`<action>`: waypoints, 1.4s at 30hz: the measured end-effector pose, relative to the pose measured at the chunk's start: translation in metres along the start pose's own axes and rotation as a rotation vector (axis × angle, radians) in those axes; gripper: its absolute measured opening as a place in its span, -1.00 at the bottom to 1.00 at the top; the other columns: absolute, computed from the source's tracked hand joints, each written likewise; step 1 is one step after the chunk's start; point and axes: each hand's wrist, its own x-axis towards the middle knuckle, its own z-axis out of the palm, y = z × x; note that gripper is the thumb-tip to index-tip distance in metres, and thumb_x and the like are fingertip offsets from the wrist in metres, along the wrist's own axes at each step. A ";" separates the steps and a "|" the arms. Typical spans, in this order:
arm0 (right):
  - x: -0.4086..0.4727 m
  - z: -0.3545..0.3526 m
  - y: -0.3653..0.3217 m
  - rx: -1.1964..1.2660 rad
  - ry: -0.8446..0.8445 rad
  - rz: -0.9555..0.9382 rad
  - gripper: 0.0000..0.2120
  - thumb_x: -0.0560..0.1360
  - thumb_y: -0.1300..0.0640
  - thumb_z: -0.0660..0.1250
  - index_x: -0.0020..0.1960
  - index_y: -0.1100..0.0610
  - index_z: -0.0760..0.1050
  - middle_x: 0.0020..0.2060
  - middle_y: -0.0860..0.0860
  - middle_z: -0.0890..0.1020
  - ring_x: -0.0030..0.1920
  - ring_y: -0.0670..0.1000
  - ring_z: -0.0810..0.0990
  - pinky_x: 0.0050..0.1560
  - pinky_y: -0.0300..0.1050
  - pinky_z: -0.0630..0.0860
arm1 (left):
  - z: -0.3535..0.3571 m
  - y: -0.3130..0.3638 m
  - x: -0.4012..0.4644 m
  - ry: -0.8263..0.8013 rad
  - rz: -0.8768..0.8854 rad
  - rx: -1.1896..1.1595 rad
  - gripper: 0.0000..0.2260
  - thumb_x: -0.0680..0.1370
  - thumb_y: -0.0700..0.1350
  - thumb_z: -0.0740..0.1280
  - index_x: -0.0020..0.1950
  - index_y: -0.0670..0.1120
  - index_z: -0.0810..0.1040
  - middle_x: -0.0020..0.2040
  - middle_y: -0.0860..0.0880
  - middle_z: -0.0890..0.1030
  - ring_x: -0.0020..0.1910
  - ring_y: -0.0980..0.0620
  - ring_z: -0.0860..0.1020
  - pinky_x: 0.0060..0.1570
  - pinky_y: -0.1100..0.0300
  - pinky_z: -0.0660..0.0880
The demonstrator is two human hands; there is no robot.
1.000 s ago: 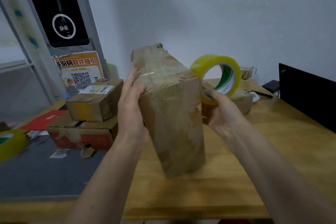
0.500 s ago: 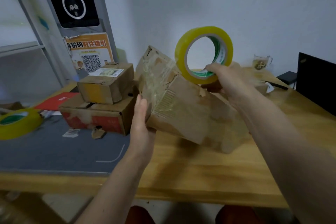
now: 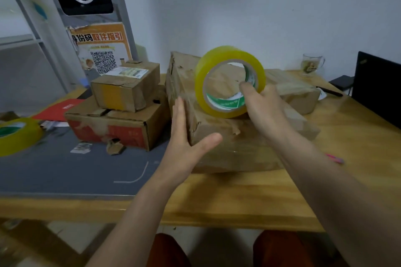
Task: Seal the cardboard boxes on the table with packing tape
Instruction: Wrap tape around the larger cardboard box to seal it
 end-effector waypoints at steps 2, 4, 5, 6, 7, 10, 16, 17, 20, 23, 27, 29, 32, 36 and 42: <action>-0.006 0.001 0.004 -0.019 0.003 -0.002 -0.67 0.51 0.02 0.20 -0.41 0.01 0.26 -0.55 -0.13 0.34 -0.45 -0.07 0.34 -0.38 -0.17 0.27 | 0.007 0.001 0.007 0.017 0.054 0.026 0.17 0.16 0.53 0.43 0.59 0.29 -0.17 0.60 0.28 -0.09 0.58 0.22 -0.04 0.54 -0.12 0.12; -0.008 0.002 0.007 -0.030 0.011 0.012 -0.78 0.48 -0.05 0.18 -0.29 0.01 0.35 -0.42 -0.11 0.40 -0.29 0.01 0.42 -0.21 -0.09 0.32 | 0.013 -0.002 0.008 0.051 0.109 0.048 0.12 0.22 0.42 0.48 0.60 0.27 -0.10 0.61 0.26 -0.05 0.58 0.23 -0.02 0.54 -0.09 0.13; -0.009 0.001 0.007 -0.031 0.015 0.013 -0.81 0.47 -0.08 0.17 -0.23 0.01 0.37 -0.35 -0.09 0.42 -0.22 0.02 0.43 -0.16 -0.07 0.32 | 0.014 -0.003 0.009 0.070 0.126 0.056 0.08 0.25 0.35 0.51 0.60 0.26 -0.07 0.61 0.24 -0.03 0.58 0.23 0.00 0.54 -0.07 0.14; -0.008 0.001 0.007 -0.026 0.019 0.007 -0.82 0.47 -0.09 0.16 -0.18 0.00 0.38 -0.30 -0.08 0.43 -0.17 0.02 0.43 -0.12 -0.08 0.32 | 0.015 -0.004 0.011 0.083 0.140 0.061 0.04 0.29 0.28 0.54 0.60 0.26 -0.04 0.62 0.22 -0.02 0.58 0.21 0.01 0.54 -0.07 0.16; -0.008 0.000 0.007 -0.010 0.027 -0.009 -0.84 0.48 -0.08 0.17 -0.17 -0.01 0.39 -0.28 -0.09 0.45 -0.13 0.01 0.44 -0.12 -0.10 0.32 | 0.015 -0.004 0.013 0.089 0.158 0.068 0.00 0.33 0.21 0.56 0.59 0.24 -0.01 0.62 0.19 0.01 0.58 0.19 0.03 0.53 -0.08 0.17; -0.009 -0.005 0.007 0.085 0.096 -0.055 -0.84 0.56 0.00 0.20 -0.18 -0.03 0.44 -0.30 -0.16 0.47 -0.20 -0.14 0.46 -0.22 -0.24 0.35 | 0.016 0.001 0.019 0.074 0.229 0.100 -0.09 0.40 0.10 0.55 0.61 0.15 0.08 0.61 0.17 0.09 0.59 0.17 0.00 0.55 -0.05 0.12; -0.005 -0.020 0.005 0.173 0.253 -0.076 -0.73 0.55 -0.02 0.20 -0.33 -0.02 0.39 -0.42 -0.14 0.40 -0.39 -0.18 0.37 -0.37 -0.29 0.29 | 0.023 0.020 0.032 0.037 0.311 0.182 -0.14 0.39 0.15 0.48 0.61 0.11 0.14 0.59 0.28 0.09 0.53 0.37 -0.16 0.49 0.21 -0.02; -0.005 -0.020 0.004 0.175 0.255 -0.060 -0.71 0.54 -0.03 0.21 -0.34 -0.03 0.37 -0.43 -0.14 0.39 -0.39 -0.16 0.37 -0.37 -0.28 0.28 | 0.022 0.021 0.034 0.030 0.307 0.174 -0.14 0.39 0.14 0.49 0.60 0.11 0.16 0.59 0.27 0.10 0.54 0.34 -0.14 0.50 0.20 -0.01; 0.000 -0.015 0.002 0.145 0.204 -0.016 -0.78 0.55 -0.06 0.21 -0.25 -0.03 0.41 -0.37 -0.17 0.42 -0.26 -0.11 0.44 -0.25 -0.22 0.32 | 0.015 0.017 0.037 0.010 0.258 0.072 -0.19 0.41 0.08 0.50 0.58 0.11 0.21 0.57 0.21 0.20 0.59 0.20 -0.02 0.56 0.03 0.06; 0.003 -0.007 0.000 0.053 0.110 -0.035 -0.82 0.56 -0.05 0.20 -0.11 0.04 0.45 -0.26 -0.12 0.47 -0.14 -0.05 0.47 -0.17 -0.14 0.32 | 0.008 0.005 0.033 -0.013 0.193 -0.045 -0.23 0.40 0.02 0.52 0.55 0.10 0.27 0.54 0.09 0.33 0.59 0.00 0.13 0.51 -0.15 0.20; 0.003 -0.006 0.003 -0.057 0.038 -0.073 -0.79 0.56 -0.08 0.19 -0.12 0.03 0.42 -0.23 -0.09 0.48 -0.13 -0.04 0.46 -0.24 -0.16 0.29 | 0.005 -0.004 0.027 -0.012 0.128 -0.105 -0.16 0.33 0.08 0.55 0.55 0.03 0.29 0.54 0.01 0.33 0.55 0.00 0.24 0.47 -0.15 0.27; 0.003 -0.012 0.005 -0.039 0.068 -0.072 -0.79 0.54 -0.10 0.20 -0.09 0.03 0.44 -0.23 -0.12 0.49 -0.17 -0.14 0.47 -0.24 -0.22 0.32 | 0.010 -0.004 0.027 -0.035 0.136 -0.135 -0.21 0.36 0.01 0.55 0.53 -0.04 0.32 0.48 0.00 0.42 0.49 0.03 0.35 0.45 -0.11 0.32; 0.004 -0.017 0.013 0.021 0.111 -0.037 -0.80 0.54 -0.06 0.23 0.00 0.06 0.49 -0.16 -0.09 0.56 -0.10 -0.12 0.53 -0.17 -0.18 0.37 | 0.018 -0.010 0.030 -0.076 0.114 -0.095 -0.21 0.34 0.08 0.53 0.52 0.03 0.30 0.43 0.09 0.46 0.43 0.12 0.39 0.44 -0.02 0.34; 0.003 0.001 0.024 -0.131 -0.047 0.000 -0.82 0.52 -0.04 0.29 0.00 0.06 0.45 -0.14 -0.04 0.54 -0.13 -0.05 0.51 -0.16 -0.29 0.37 | 0.022 -0.027 0.032 -0.085 0.033 -0.009 -0.39 0.31 0.22 0.48 0.29 0.40 0.32 0.29 0.38 0.46 0.34 0.35 0.40 0.38 0.17 0.37; 0.008 0.001 0.036 -0.108 -0.080 0.004 -0.85 0.52 -0.01 0.33 -0.11 0.02 0.40 -0.24 -0.08 0.50 -0.24 -0.13 0.46 -0.32 -0.19 0.31 | 0.021 -0.034 0.035 -0.087 0.021 0.110 -0.29 0.31 0.29 0.45 0.42 0.30 0.29 0.42 0.16 0.40 0.43 0.16 0.34 0.45 0.01 0.32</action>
